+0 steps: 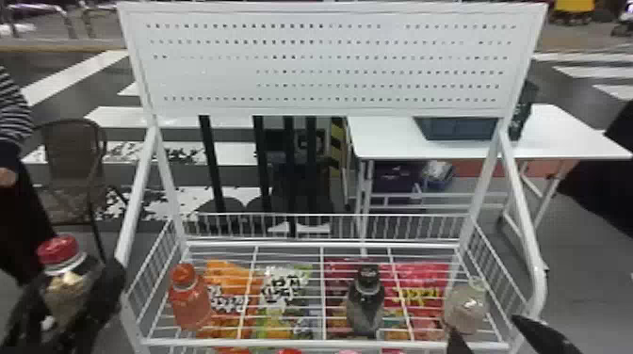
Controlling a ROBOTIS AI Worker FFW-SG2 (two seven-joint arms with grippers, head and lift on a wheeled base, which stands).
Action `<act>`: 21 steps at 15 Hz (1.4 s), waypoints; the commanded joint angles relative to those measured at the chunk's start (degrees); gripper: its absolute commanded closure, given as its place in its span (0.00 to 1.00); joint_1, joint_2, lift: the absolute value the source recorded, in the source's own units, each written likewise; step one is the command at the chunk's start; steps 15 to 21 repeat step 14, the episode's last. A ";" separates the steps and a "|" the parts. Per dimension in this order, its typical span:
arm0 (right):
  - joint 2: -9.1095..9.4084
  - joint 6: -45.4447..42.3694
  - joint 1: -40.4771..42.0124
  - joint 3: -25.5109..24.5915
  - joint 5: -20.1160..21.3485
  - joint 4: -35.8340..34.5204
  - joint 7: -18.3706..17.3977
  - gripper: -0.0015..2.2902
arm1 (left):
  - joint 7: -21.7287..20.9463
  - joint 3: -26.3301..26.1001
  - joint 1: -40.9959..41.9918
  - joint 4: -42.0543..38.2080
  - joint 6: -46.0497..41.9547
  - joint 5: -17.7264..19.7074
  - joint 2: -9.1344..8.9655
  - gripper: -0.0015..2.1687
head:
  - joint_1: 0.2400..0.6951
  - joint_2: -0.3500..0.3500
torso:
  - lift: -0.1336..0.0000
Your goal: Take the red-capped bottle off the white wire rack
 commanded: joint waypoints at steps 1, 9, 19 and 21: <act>0.05 0.00 -0.15 1.43 1.38 0.10 -0.33 0.07 | -0.94 2.49 1.52 0.39 -2.30 1.52 -0.25 0.84 | 0.57 0.50 | 1.00; 0.05 -1.76 0.64 2.75 2.26 -1.22 -1.38 0.07 | -2.17 2.93 2.48 1.53 -4.06 1.52 -0.86 0.84 | 0.57 0.50 | 1.00; 0.05 -2.47 0.28 2.48 1.47 -1.04 -1.47 0.07 | -2.08 2.84 2.57 1.71 -4.06 1.43 -0.95 0.84 | 0.57 0.50 | 1.00; 0.05 -2.47 0.28 2.48 1.47 -1.04 -1.47 0.07 | -2.08 2.84 2.57 1.71 -4.06 1.43 -0.95 0.84 | 0.57 0.50 | 1.00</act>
